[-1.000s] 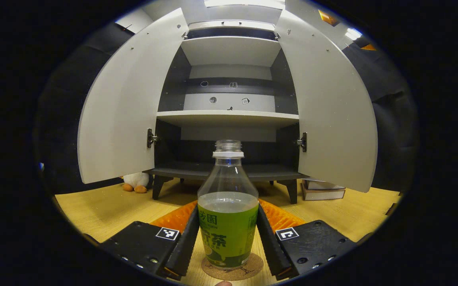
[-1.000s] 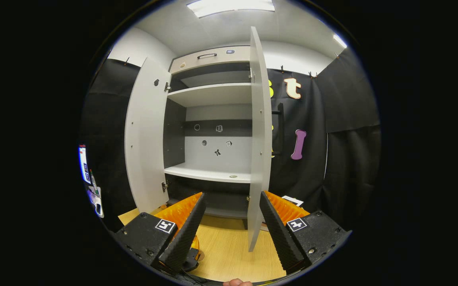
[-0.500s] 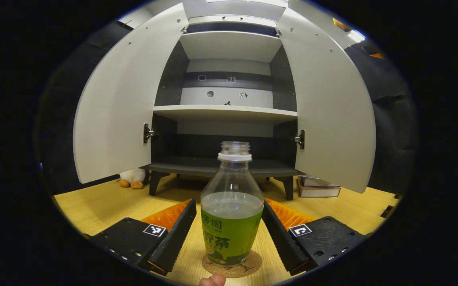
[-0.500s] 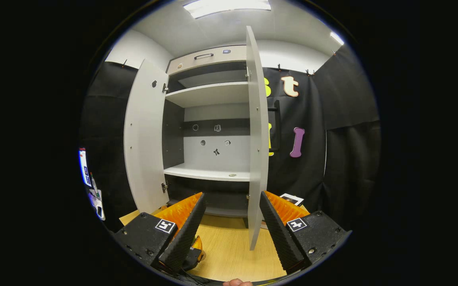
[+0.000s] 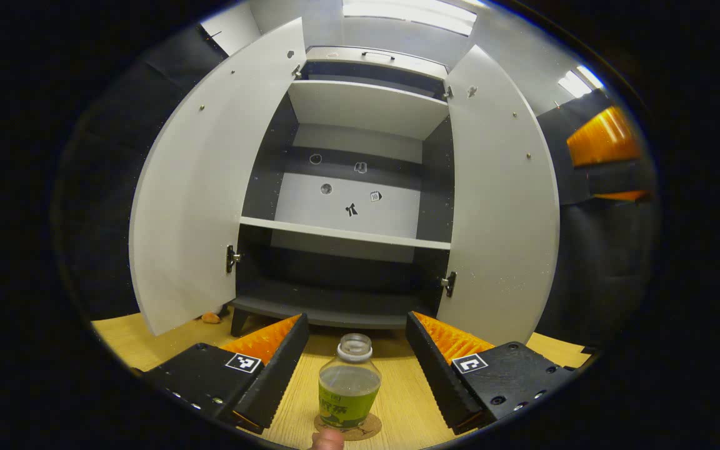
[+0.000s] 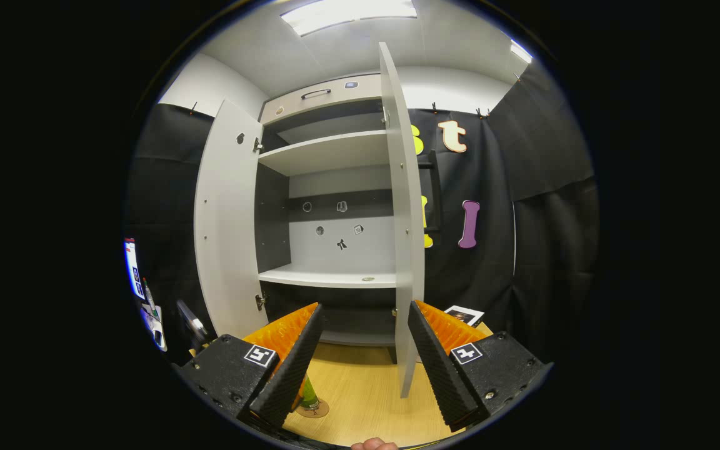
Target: Grasp the bottle in the cabinet with the left hand and place it on the coaster, then close the right door with the right hand and the left door with the left hand.
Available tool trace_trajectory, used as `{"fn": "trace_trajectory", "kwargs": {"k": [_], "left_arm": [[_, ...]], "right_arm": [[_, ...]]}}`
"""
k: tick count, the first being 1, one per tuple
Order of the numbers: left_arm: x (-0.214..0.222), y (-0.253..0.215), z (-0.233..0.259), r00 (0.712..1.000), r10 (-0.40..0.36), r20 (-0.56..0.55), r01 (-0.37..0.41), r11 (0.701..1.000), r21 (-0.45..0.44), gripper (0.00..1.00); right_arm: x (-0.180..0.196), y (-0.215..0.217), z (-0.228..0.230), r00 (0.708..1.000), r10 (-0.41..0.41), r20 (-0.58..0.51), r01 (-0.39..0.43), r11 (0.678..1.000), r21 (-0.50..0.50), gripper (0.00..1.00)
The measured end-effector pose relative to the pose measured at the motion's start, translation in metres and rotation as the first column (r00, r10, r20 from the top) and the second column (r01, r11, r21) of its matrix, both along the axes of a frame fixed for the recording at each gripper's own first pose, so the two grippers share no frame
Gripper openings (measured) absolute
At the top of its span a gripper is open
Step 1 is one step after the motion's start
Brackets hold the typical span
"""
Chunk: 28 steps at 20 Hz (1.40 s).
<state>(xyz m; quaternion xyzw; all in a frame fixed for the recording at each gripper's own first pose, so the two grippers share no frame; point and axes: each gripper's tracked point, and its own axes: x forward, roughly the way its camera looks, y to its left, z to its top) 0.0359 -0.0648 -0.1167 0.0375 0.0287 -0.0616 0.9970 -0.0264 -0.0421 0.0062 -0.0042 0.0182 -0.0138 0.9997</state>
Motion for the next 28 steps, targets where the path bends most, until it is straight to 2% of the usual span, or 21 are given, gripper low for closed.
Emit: {"fn": "trace_trajectory", "kwargs": {"k": [3,6,8,9,10,12,15,17,19,23,26,28], "left_arm": [[-0.007,-0.005,0.044,0.999,-0.041,0.007,0.041,0.999,0.000,0.95],[-0.011,-0.003,0.076,0.999,-0.049,0.009,0.049,0.999,0.000,0.95],[-0.014,0.003,0.086,0.999,-0.034,0.001,0.034,0.999,0.002,0.95],[-0.018,0.007,0.086,1.000,-0.025,-0.014,0.025,1.000,0.002,0.91],[-0.021,0.009,0.087,0.999,-0.022,-0.028,0.022,1.000,0.000,0.95],[-0.027,0.015,0.092,1.000,-0.007,-0.021,0.007,1.000,-0.002,0.95],[-0.032,0.028,0.095,1.000,0.017,0.021,-0.017,1.000,0.020,0.95],[-0.036,0.035,0.088,0.999,0.048,-0.009,-0.048,0.999,0.022,0.95],[-0.040,0.044,0.094,0.996,0.094,0.009,-0.094,0.996,0.008,0.95],[-0.044,0.043,0.091,0.995,0.100,0.012,-0.100,0.995,-0.003,0.95],[-0.043,0.052,0.093,0.990,0.135,0.045,-0.135,0.991,0.003,0.95],[-0.043,0.048,0.086,0.992,0.124,0.022,-0.124,0.992,0.000,0.95]], "right_arm": [[0.013,0.009,0.000,0.999,0.021,0.023,-0.022,1.000,0.014,0.84],[0.021,0.021,0.002,0.996,0.060,0.062,-0.062,0.998,0.034,0.84],[0.024,0.026,0.002,0.994,0.071,0.084,-0.075,0.996,0.043,0.84],[0.026,0.029,0.000,0.993,0.080,0.089,-0.085,0.995,0.055,0.84],[0.026,0.033,-0.003,0.992,0.091,0.089,-0.098,0.993,0.070,0.84],[0.025,0.037,-0.009,0.991,0.106,0.083,-0.113,0.989,0.095,0.84],[0.017,0.019,-0.017,0.997,0.069,0.046,-0.074,0.992,0.101,0.84],[0.009,-0.008,0.010,0.996,0.033,0.087,-0.042,0.993,0.106,0.84],[0.009,-0.052,0.046,0.991,-0.050,0.125,0.039,0.995,0.094,0.84],[0.018,-0.134,0.124,0.944,-0.228,0.240,0.206,0.972,0.113,0.84],[0.041,-0.182,0.143,0.911,-0.329,0.249,0.298,0.942,0.155,0.83],[0.059,-0.197,0.145,0.906,-0.348,0.242,0.316,0.935,0.162,0.82]]}}
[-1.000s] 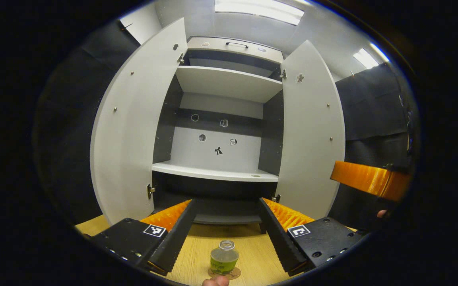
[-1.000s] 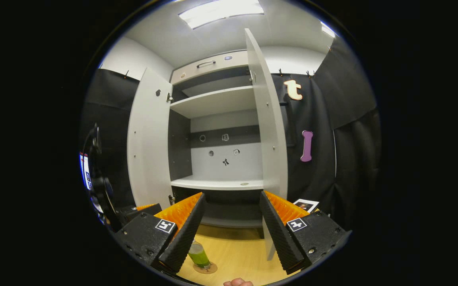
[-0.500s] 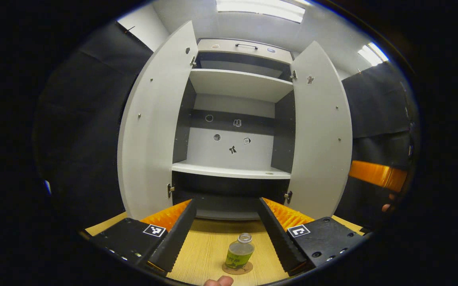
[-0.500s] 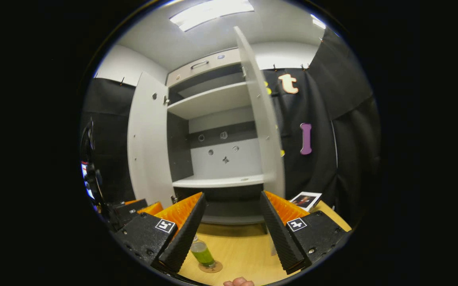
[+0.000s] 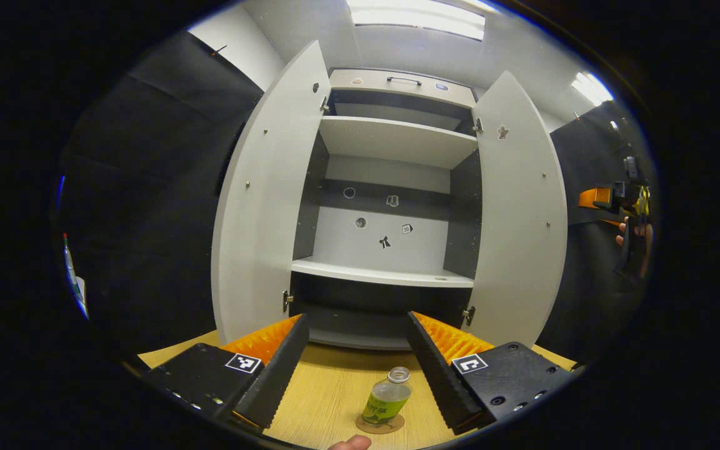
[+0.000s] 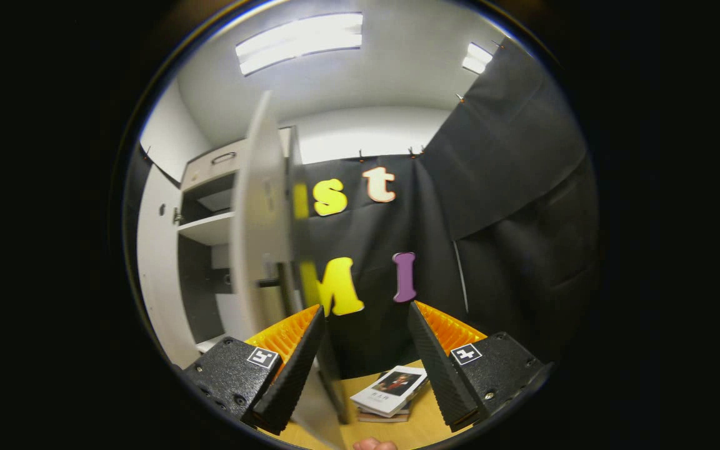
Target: Grasp the bottle in the cabinet with the left hand and place it on the coaster, then close the right door with the right hand and the left door with the left hand.
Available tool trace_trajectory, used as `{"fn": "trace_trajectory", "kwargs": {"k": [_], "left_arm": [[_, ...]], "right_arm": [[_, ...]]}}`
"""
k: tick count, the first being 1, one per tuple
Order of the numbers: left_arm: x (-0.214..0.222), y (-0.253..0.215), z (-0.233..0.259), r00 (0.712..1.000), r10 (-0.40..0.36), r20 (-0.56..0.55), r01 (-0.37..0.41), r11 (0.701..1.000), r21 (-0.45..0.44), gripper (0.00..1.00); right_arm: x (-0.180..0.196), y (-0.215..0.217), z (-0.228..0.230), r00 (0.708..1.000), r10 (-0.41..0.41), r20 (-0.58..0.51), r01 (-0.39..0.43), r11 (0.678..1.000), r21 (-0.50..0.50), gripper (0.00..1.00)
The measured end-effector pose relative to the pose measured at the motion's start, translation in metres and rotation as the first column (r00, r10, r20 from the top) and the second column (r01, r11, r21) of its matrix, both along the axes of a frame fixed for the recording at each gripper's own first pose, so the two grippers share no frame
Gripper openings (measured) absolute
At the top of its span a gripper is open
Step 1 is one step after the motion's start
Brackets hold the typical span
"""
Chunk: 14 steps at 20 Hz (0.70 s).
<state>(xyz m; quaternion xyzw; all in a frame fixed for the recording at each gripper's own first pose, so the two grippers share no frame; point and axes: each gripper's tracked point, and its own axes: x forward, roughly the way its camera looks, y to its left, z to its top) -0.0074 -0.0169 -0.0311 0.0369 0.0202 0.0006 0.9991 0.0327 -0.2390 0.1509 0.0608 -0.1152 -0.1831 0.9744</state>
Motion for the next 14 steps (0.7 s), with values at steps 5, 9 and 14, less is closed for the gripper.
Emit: {"fn": "trace_trajectory", "kwargs": {"k": [5,9,14], "left_arm": [[0.002,-0.004,-0.004,1.000,-0.015,-0.016,0.015,1.000,-0.018,0.95],[0.008,-0.006,-0.014,0.999,-0.026,-0.041,0.025,0.999,-0.039,0.95],[0.009,-0.009,-0.015,0.999,-0.029,-0.042,0.027,0.999,-0.046,0.95]], "right_arm": [[0.033,0.006,-0.006,0.998,0.027,-0.055,-0.029,0.999,-0.037,0.82],[0.037,0.015,-0.009,0.999,0.027,-0.041,-0.029,0.999,-0.038,0.82],[0.037,0.019,-0.005,0.999,0.005,-0.051,-0.009,0.996,-0.084,0.82]]}}
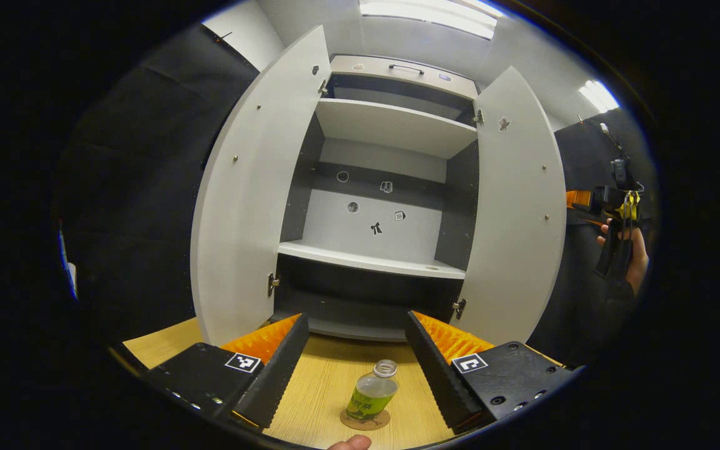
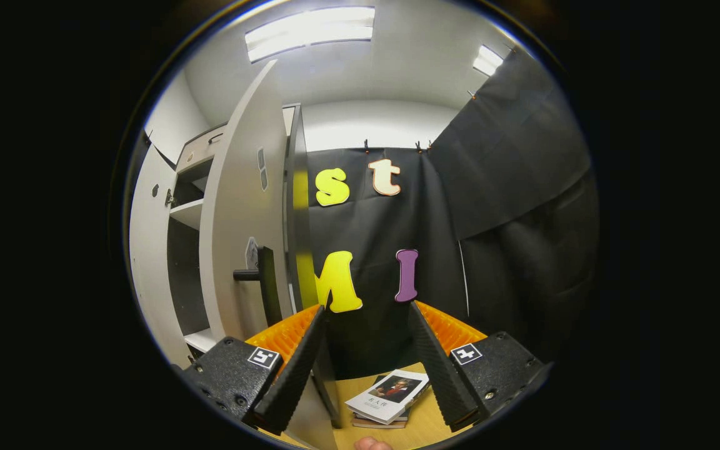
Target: Grasp the bottle in the cabinet with the left hand and place it on the coaster, then close the right door with the right hand and the left door with the left hand.
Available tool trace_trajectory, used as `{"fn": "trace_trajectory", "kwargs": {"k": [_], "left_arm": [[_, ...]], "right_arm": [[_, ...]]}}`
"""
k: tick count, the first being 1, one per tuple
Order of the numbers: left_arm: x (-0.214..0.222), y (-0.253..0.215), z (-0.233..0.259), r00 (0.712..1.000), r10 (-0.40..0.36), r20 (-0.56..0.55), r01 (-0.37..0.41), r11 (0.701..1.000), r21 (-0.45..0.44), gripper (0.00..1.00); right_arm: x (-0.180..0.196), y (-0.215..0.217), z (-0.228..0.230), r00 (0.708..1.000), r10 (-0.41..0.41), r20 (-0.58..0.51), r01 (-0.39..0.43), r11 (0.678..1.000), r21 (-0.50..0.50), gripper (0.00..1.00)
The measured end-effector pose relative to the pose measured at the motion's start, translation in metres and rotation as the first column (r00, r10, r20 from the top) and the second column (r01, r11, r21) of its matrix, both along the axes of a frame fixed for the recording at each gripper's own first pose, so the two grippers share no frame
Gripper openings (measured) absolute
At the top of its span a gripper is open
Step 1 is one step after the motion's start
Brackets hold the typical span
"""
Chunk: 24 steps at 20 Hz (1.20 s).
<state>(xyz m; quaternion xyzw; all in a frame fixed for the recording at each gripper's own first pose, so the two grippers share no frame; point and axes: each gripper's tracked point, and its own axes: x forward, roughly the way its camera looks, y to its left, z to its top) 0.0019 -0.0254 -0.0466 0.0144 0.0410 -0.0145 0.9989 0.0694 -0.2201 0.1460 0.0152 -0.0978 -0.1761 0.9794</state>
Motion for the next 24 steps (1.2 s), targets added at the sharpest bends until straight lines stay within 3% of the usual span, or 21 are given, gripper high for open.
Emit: {"fn": "trace_trajectory", "kwargs": {"k": [4,6,7,8,9,10,12,13,15,16,17,19,20,24], "left_arm": [[0.000,0.000,0.007,1.000,-0.004,0.017,0.004,1.000,-0.021,0.95],[0.000,0.002,0.011,1.000,0.000,0.029,0.001,0.999,-0.032,1.00],[-0.001,0.002,0.012,1.000,0.003,0.030,-0.002,0.999,-0.037,0.95],[-0.001,0.004,0.013,0.999,0.008,0.032,-0.007,0.999,-0.038,1.00],[-0.003,0.007,0.013,0.999,0.017,0.033,-0.016,0.999,-0.037,0.95],[-0.004,0.010,0.014,0.999,0.028,0.032,-0.026,0.999,-0.036,1.00],[-0.007,0.019,0.016,0.998,0.053,0.039,-0.052,0.998,-0.034,1.00],[-0.009,0.024,0.017,0.997,0.065,0.041,-0.064,0.997,-0.034,0.95],[-0.013,0.032,0.018,0.995,0.087,0.041,-0.086,0.996,-0.030,0.95],[-0.015,0.036,0.018,0.994,0.098,0.043,-0.097,0.995,-0.027,1.00],[-0.016,0.038,0.019,0.994,0.105,0.043,-0.104,0.994,-0.025,0.95],[-0.018,0.041,0.020,0.993,0.111,0.042,-0.110,0.994,-0.020,0.95],[-0.018,0.042,0.021,0.993,0.112,0.044,-0.112,0.994,-0.016,1.00],[-0.019,0.042,0.024,0.993,0.108,0.049,-0.108,0.994,-0.009,0.95]], "right_arm": [[-0.001,0.024,0.003,1.000,0.027,-0.006,-0.027,0.997,-0.070,0.82],[0.003,0.047,-0.001,0.996,0.083,-0.027,-0.085,0.993,-0.081,0.81],[0.005,0.059,-0.005,0.993,0.115,-0.040,-0.118,0.990,-0.082,0.81],[0.009,0.073,-0.008,0.988,0.146,-0.051,-0.150,0.985,-0.086,0.81],[0.012,0.085,-0.009,0.984,0.170,-0.056,-0.175,0.980,-0.096,0.82],[0.016,0.096,-0.009,0.981,0.186,-0.056,-0.191,0.975,-0.114,0.82],[0.023,0.112,-0.009,0.976,0.211,-0.052,-0.217,0.965,-0.149,0.82],[0.026,0.118,-0.008,0.975,0.218,-0.048,-0.223,0.962,-0.157,0.82],[0.034,0.130,-0.010,0.970,0.241,-0.040,-0.244,0.957,-0.159,0.82],[0.038,0.137,-0.011,0.966,0.257,-0.040,-0.260,0.953,-0.158,0.82],[0.042,0.142,-0.012,0.961,0.273,-0.041,-0.276,0.949,-0.155,0.82],[0.050,0.149,-0.015,0.953,0.297,-0.055,-0.302,0.941,-0.151,0.82],[0.052,0.150,-0.016,0.951,0.302,-0.060,-0.308,0.940,-0.147,0.82],[0.045,0.152,-0.006,0.951,0.307,-0.032,-0.309,0.939,-0.151,0.82]]}}
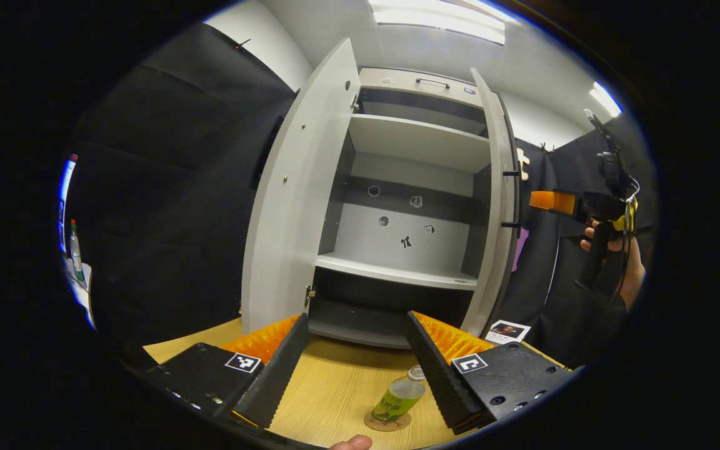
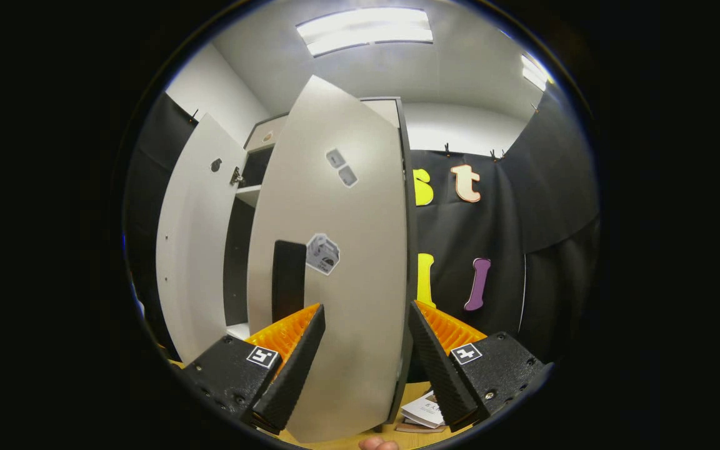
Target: Grasp the bottle in the cabinet with the left hand and place it on the coaster, then close the right door with the right hand and the left door with the left hand.
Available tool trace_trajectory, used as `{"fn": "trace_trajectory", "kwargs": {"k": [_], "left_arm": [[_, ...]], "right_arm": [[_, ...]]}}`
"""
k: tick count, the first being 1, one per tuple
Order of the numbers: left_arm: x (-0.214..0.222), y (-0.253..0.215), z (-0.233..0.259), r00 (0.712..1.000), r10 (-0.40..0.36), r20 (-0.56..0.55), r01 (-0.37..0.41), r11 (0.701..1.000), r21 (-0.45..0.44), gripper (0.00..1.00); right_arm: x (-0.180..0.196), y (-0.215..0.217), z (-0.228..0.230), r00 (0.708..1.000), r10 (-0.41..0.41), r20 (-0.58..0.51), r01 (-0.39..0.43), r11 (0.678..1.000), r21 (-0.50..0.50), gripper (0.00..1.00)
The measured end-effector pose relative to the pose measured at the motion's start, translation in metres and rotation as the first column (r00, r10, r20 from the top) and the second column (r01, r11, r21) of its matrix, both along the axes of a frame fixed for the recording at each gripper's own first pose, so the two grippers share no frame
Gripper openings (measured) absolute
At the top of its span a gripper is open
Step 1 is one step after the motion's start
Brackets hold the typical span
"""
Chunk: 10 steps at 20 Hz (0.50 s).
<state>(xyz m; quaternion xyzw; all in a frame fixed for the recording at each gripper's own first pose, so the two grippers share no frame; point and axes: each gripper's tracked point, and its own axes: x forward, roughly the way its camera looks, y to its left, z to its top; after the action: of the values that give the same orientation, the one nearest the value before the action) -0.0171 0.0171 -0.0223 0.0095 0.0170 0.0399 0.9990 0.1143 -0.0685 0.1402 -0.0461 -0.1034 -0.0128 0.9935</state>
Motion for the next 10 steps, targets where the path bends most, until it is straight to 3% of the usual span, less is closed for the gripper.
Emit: {"fn": "trace_trajectory", "kwargs": {"k": [1,2,4,6,7,10], "left_arm": [[0.000,0.000,0.000,1.000,-0.003,-0.003,0.003,1.000,0.000,1.00],[0.000,-0.001,0.000,1.000,-0.007,-0.005,0.007,1.000,0.000,0.95],[0.002,-0.002,0.000,1.000,-0.016,-0.005,0.016,1.000,0.000,1.00],[0.004,-0.006,0.000,1.000,-0.030,-0.009,0.030,1.000,0.001,0.95],[0.006,-0.009,0.001,0.999,-0.039,-0.010,0.039,0.999,0.002,1.00],[0.007,-0.017,0.000,0.998,-0.064,-0.019,0.064,0.998,0.004,0.95]], "right_arm": [[-0.003,-0.001,0.001,1.000,-0.004,0.005,0.004,1.000,-0.005,0.82],[-0.006,-0.002,0.002,1.000,-0.005,0.007,0.005,1.000,-0.007,0.82],[-0.014,-0.001,0.001,1.000,-0.002,0.003,0.002,1.000,-0.013,0.82],[-0.022,-0.005,-0.004,1.000,-0.018,-0.010,0.018,0.999,-0.031,0.82],[-0.027,-0.007,-0.006,1.000,-0.026,-0.013,0.026,0.999,-0.039,0.82],[-0.044,-0.007,-0.019,0.999,-0.032,-0.019,0.031,0.998,-0.046,0.82]]}}
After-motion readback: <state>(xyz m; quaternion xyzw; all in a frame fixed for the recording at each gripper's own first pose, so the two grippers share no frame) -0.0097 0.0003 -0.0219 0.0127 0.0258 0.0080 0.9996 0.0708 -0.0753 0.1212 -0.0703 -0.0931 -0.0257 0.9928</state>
